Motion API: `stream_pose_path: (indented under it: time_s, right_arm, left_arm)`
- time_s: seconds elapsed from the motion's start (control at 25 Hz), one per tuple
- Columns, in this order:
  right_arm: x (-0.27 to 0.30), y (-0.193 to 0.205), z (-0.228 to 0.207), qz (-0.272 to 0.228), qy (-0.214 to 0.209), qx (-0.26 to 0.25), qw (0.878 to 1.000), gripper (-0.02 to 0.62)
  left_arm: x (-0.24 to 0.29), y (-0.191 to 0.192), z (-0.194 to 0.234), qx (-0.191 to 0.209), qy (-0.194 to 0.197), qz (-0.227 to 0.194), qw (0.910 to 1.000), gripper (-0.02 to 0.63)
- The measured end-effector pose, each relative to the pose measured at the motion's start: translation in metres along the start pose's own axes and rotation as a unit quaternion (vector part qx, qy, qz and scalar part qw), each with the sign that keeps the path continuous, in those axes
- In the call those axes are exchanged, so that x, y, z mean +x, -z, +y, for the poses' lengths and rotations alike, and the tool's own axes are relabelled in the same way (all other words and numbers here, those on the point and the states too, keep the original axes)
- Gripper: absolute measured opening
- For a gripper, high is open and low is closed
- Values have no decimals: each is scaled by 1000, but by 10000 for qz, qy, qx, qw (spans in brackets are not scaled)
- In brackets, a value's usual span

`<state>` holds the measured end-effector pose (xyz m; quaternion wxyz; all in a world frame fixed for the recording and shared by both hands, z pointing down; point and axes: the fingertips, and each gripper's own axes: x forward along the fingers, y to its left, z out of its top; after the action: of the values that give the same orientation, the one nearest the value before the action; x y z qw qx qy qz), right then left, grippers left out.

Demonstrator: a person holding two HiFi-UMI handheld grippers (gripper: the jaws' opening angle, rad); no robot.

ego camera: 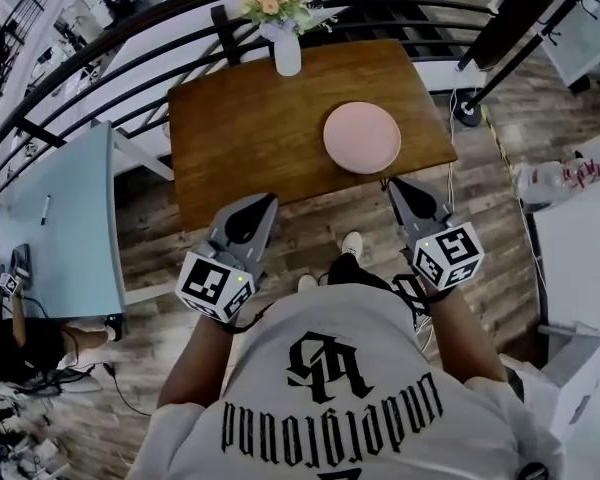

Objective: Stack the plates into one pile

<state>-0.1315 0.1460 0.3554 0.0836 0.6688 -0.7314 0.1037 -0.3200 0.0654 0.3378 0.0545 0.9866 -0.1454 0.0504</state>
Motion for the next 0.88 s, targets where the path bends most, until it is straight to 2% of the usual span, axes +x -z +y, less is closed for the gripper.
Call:
stream_pose_path:
  time_s: [0.24,0.88]
  right_arm:
    - [-11,0,17,-56,9,-180,9998,3]
    - [-34,-4,25,-122,89,-174,9997,3]
  left_arm:
    - [-8,2,-9,0,84,-50,10000,46]
    - [-6,2,-32,58,343,-137,9993,46]
